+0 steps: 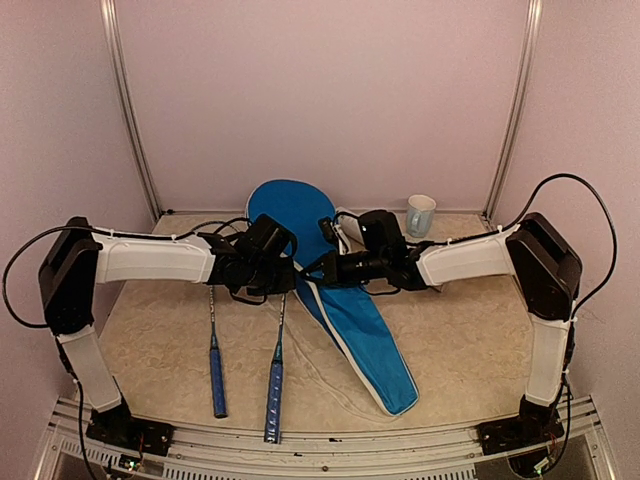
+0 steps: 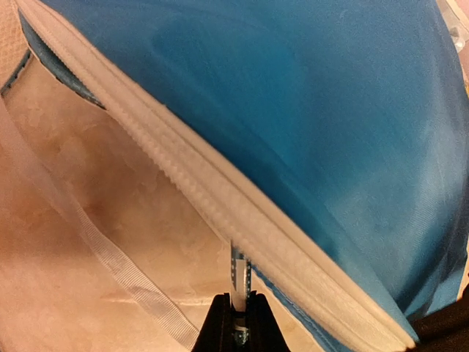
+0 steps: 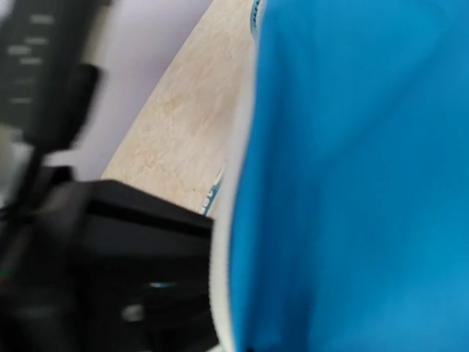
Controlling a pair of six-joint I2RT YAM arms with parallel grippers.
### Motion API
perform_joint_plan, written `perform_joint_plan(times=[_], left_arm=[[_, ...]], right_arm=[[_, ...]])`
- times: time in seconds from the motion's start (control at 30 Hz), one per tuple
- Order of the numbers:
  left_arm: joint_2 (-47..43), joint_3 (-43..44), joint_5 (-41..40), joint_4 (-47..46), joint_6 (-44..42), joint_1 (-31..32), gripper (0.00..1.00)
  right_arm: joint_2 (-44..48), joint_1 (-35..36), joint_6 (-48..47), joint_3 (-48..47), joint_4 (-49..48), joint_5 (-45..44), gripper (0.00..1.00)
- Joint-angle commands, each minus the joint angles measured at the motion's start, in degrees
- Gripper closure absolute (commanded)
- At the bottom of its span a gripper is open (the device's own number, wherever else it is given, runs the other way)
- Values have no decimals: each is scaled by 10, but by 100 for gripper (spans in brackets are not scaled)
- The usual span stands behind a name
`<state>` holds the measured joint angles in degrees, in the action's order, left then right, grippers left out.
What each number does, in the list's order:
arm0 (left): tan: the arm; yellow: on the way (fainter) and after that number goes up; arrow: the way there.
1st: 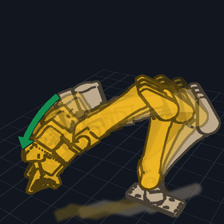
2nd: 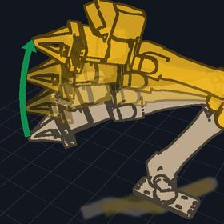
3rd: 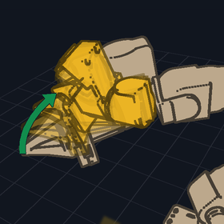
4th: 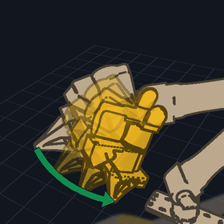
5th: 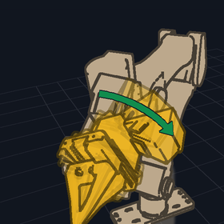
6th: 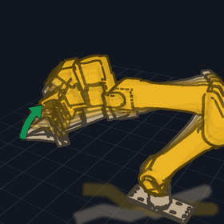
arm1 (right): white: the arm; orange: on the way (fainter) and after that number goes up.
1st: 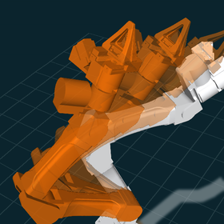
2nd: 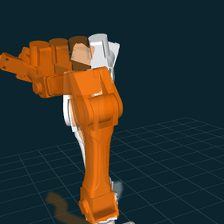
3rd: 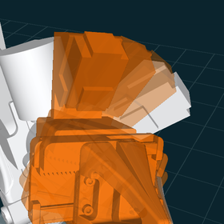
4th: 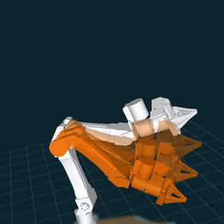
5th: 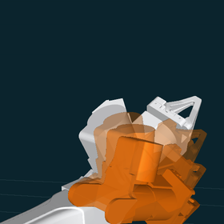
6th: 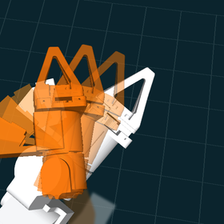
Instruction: Pack up the badminton gear
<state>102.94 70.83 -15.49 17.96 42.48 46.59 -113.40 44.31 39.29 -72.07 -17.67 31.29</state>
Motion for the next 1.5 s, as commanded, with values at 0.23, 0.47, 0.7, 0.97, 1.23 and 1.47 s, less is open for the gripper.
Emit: perform_joint_plan(times=[0.23,0.47,0.7,0.97,1.23,1.47], left_arm=[[88,23,66,-121,31,-53,100],[144,43,90,-116,2,-60,100],[157,53,100,-111,-2,-68,100],[157,57,104,-109,-6,-76,100],[163,58,106,-113,-9,-77,100],[166,62,109,-114,-12,-77,100]], right_arm=[[7,-19,-11,27,21,-4,85],[87,-6,-108,65,135,-63,57],[147,86,-234,88,292,-286,53],[127,183,-235,91,387,-445,54],[100,224,-195,97,450,-567,52],[33,240,-171,67,503,-648,55]])
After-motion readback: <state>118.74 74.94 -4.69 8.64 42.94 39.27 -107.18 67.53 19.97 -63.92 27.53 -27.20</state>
